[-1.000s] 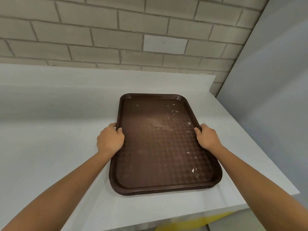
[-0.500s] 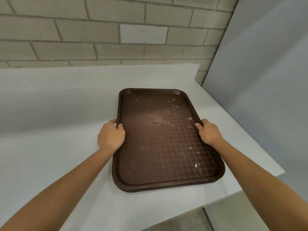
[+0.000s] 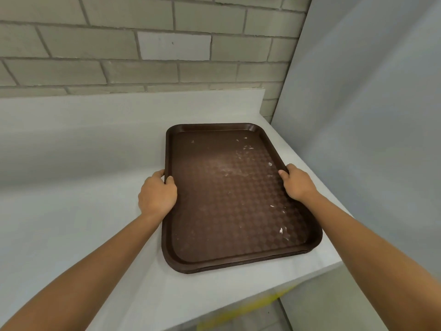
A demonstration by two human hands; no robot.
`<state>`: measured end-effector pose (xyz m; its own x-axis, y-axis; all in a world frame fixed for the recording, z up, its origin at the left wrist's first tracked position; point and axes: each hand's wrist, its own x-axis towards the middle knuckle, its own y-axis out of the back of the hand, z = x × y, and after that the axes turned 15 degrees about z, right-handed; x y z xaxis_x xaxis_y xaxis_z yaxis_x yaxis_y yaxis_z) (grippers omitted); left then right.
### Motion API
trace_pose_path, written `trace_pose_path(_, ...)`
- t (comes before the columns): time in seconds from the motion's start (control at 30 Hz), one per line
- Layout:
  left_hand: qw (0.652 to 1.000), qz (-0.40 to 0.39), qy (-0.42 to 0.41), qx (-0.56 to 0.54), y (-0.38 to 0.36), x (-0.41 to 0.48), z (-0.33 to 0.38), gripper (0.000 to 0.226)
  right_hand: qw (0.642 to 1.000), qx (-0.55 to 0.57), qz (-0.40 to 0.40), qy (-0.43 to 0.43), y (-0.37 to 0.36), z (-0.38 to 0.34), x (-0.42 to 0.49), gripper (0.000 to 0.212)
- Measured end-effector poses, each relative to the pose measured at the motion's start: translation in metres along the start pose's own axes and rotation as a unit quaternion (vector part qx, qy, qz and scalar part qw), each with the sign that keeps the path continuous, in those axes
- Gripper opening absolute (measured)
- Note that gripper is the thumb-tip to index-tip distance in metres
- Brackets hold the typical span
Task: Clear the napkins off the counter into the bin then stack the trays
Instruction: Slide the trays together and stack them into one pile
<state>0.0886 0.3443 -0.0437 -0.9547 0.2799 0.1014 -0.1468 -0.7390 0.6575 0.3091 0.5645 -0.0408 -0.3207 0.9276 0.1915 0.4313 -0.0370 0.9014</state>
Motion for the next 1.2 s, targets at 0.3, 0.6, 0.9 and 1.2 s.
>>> trace_pose_path(0.3,0.999,0.034,0.031,0.005,-0.028,-0.063,0.026,0.042,0.999,0.017,-0.026,0.041,0.025,0.054,0.022,0.034)
trace_pose_path(0.6,0.998,0.044,0.044,0.006,-0.046,-0.074,0.046,0.042,0.999,0.022,-0.030,0.038,0.024,0.075,0.043,0.032)
trace_pose_path(0.9,0.998,0.039,0.049,0.008,-0.065,-0.068,0.055,0.041,0.999,0.027,-0.035,0.031,0.022,0.086,0.059,0.032)
trace_pose_path(1.2,0.998,0.045,0.041,0.014,-0.074,-0.065,0.057,0.042,0.998,0.038,-0.030,0.033,0.019,0.086,0.065,0.030)
